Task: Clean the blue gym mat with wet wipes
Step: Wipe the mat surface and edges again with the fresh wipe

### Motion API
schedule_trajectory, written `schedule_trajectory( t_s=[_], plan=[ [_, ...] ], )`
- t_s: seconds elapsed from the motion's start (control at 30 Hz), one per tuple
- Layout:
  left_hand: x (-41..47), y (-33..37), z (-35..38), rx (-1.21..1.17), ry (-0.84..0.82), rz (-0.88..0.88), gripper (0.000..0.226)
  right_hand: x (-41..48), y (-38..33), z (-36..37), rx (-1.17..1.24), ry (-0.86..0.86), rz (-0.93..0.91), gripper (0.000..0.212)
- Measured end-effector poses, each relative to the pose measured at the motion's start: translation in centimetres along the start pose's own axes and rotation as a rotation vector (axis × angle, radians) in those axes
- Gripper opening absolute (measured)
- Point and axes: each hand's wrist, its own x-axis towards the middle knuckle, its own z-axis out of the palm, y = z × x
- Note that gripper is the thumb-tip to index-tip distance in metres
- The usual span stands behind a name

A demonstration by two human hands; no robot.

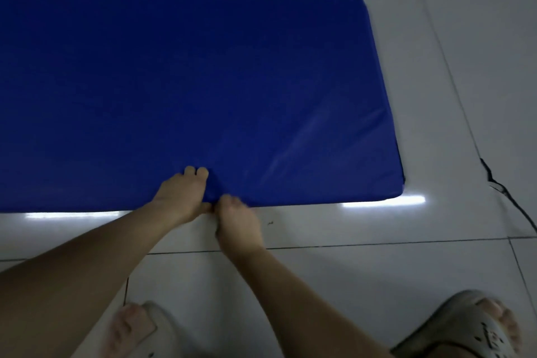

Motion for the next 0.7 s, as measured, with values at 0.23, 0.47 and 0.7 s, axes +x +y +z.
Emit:
schedule_trajectory(
  t_s=[0.23, 0.47, 0.7],
  plan=[
    [-0.7, 1.5, -1.5, 0.217, -0.024, 0.096, 0.062, -2.5, 9.3, -6.6, -0.28, 0.118, -0.016, 0.012],
    [-3.0, 6.1, -2.7, 0.576, -0.141, 0.071, 0.036, -7.9, 15.9, -13.1, -0.364, 0.237, 0.151, 0.013],
    [-7.6, 4.1, -10.2, 0.494, 0.083, 0.151, 0.024, -8.9, 13.0, -17.1, -0.549, 0.014, -0.103, 0.012]
  ],
)
